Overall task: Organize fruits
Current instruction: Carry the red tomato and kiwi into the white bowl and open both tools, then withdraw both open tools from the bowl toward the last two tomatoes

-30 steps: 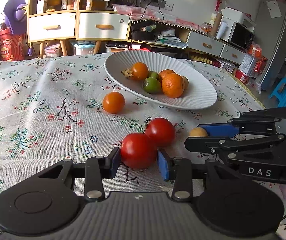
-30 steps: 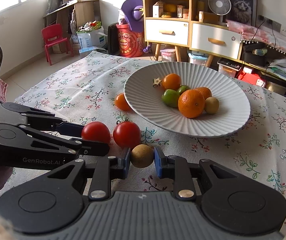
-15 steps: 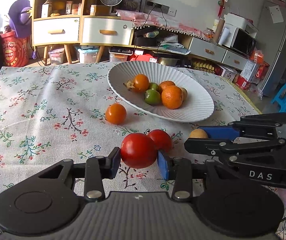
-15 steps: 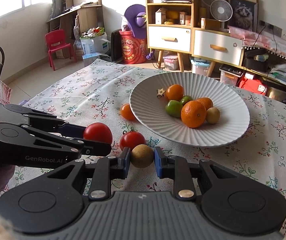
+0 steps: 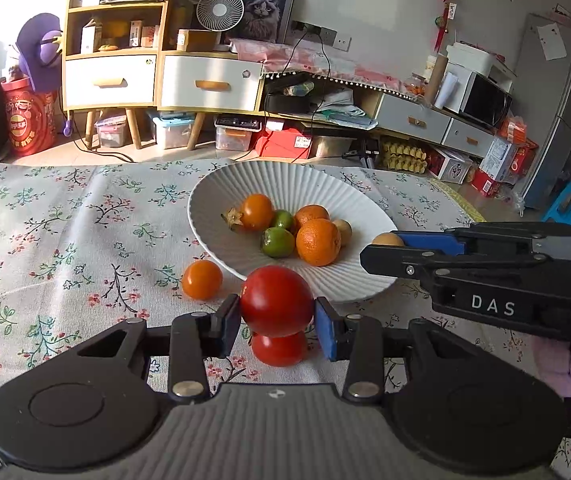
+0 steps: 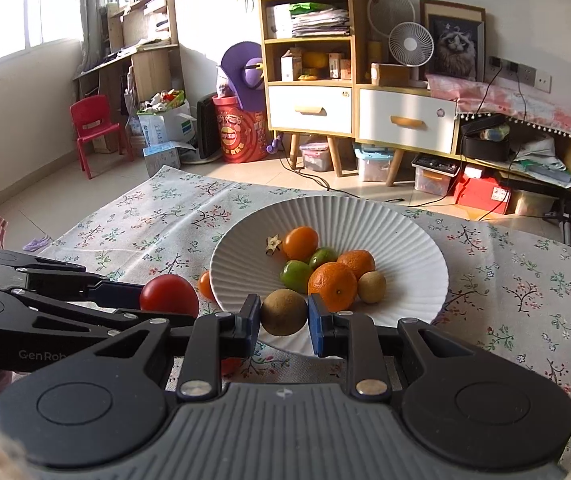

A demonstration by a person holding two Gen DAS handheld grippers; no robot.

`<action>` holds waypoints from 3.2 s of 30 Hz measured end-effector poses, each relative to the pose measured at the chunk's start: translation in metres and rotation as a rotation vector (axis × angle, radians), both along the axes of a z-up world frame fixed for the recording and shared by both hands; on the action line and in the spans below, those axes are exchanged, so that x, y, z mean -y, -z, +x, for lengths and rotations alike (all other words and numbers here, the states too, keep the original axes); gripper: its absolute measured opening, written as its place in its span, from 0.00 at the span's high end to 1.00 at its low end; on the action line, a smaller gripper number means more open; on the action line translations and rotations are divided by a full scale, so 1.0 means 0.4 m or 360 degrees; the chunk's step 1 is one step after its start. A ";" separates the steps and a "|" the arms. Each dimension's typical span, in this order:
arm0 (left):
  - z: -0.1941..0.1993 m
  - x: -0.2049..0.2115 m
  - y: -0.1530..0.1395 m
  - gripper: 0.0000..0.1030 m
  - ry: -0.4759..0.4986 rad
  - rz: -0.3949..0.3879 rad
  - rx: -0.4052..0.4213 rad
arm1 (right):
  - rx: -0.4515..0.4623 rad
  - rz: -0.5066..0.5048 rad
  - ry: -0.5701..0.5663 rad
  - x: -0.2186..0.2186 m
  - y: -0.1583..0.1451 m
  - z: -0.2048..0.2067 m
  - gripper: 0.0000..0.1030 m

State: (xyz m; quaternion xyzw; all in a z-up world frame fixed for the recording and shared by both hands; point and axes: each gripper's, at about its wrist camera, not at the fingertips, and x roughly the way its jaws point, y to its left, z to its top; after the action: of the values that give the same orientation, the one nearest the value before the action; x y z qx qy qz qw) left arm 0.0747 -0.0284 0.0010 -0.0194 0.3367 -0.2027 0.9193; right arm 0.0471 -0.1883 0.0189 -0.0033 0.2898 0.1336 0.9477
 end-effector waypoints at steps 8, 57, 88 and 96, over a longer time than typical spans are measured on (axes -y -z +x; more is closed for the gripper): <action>0.041 0.054 0.000 0.64 0.0036 0.0032 0.0038 | -0.0027 0.0012 0.0087 0.052 0.014 0.048 0.78; 0.066 0.045 0.003 0.35 0.0059 0.0127 0.0066 | -0.0119 0.0017 0.0133 0.077 0.021 0.054 0.46; -0.025 -0.130 0.023 0.04 -0.0052 0.0225 -0.0024 | -0.0208 0.0062 0.0027 -0.040 0.040 -0.051 0.13; -0.013 -0.155 0.050 0.04 -0.0105 0.0249 -0.0034 | -0.0178 0.0071 0.0023 -0.051 0.061 -0.057 0.08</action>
State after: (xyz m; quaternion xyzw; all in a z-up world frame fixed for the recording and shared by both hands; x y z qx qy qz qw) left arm 0.0695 0.0337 -0.0190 0.0393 0.3605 -0.1452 0.9206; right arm 0.0242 -0.1678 -0.0055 0.0274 0.3393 0.1330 0.9308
